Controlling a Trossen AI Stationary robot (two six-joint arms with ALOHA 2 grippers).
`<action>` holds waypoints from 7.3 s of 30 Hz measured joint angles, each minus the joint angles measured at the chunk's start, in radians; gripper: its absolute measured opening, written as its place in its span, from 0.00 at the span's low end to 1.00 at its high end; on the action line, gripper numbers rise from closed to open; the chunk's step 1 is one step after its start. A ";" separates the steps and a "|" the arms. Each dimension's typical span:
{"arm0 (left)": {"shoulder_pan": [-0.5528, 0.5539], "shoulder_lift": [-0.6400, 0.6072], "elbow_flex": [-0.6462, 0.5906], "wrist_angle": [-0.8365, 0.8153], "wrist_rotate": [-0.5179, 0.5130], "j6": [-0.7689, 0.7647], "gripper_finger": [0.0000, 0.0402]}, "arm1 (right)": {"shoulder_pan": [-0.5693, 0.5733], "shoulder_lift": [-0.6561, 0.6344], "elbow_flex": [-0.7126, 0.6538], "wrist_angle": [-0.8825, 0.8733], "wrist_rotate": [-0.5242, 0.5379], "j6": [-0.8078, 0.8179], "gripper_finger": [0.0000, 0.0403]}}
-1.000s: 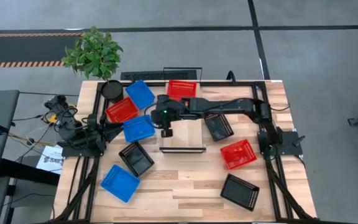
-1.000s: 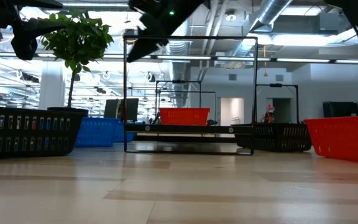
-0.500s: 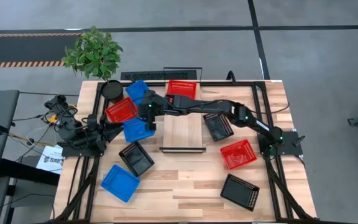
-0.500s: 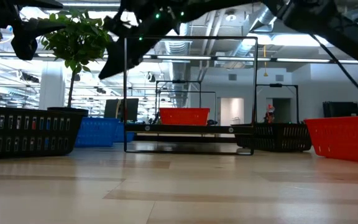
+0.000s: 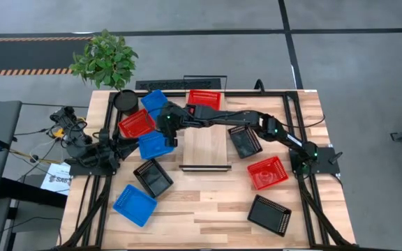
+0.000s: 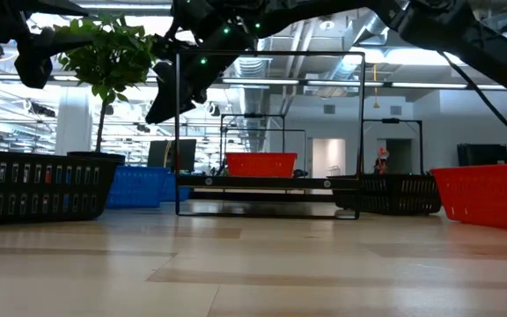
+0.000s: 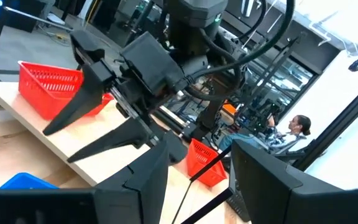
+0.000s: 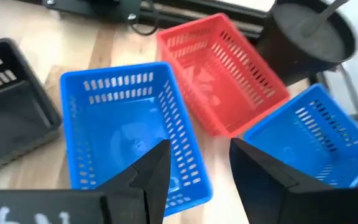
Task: Stack baskets on shelf by color
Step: Put the middle blue bin on the shelf, then put the top black bin on the shelf
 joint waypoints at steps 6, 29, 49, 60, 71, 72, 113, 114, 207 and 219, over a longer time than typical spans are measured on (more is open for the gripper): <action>0.000 0.000 0.000 -0.002 0.006 -0.017 0.42 | -0.015 0.059 -0.003 -0.010 0.001 0.033 0.46; 0.000 0.000 0.000 -0.013 0.053 -0.031 0.42 | -0.062 0.100 -0.001 -0.024 0.005 0.152 0.46; 0.000 0.000 0.000 -0.013 0.053 -0.037 0.42 | -0.066 0.103 -0.003 -0.081 0.001 0.172 0.43; 0.000 0.000 0.000 -0.014 0.053 -0.037 0.42 | -0.069 0.133 -0.001 -0.113 0.001 0.172 0.21; 0.000 0.000 0.000 -0.014 0.053 -0.040 0.42 | -0.065 0.134 0.008 -0.128 -0.002 0.182 0.04; 0.000 0.000 0.000 -0.013 0.053 -0.041 0.42 | -0.064 0.134 0.014 -0.134 -0.002 0.183 0.05; 0.000 0.000 0.000 -0.031 0.081 -0.042 0.42 | -0.205 -0.207 -0.170 -0.908 0.004 0.036 0.10; 0.000 0.000 0.000 -0.032 0.081 -0.042 0.42 | -0.208 -0.207 -0.170 -0.909 0.004 0.036 0.10; 0.000 0.000 0.000 -0.214 0.158 -0.222 0.42 | 0.047 -0.982 -1.089 -0.679 0.489 0.969 0.58; 0.000 0.000 0.000 -0.214 0.157 -0.252 0.42 | -0.189 -1.142 -1.532 -0.269 0.196 0.881 0.58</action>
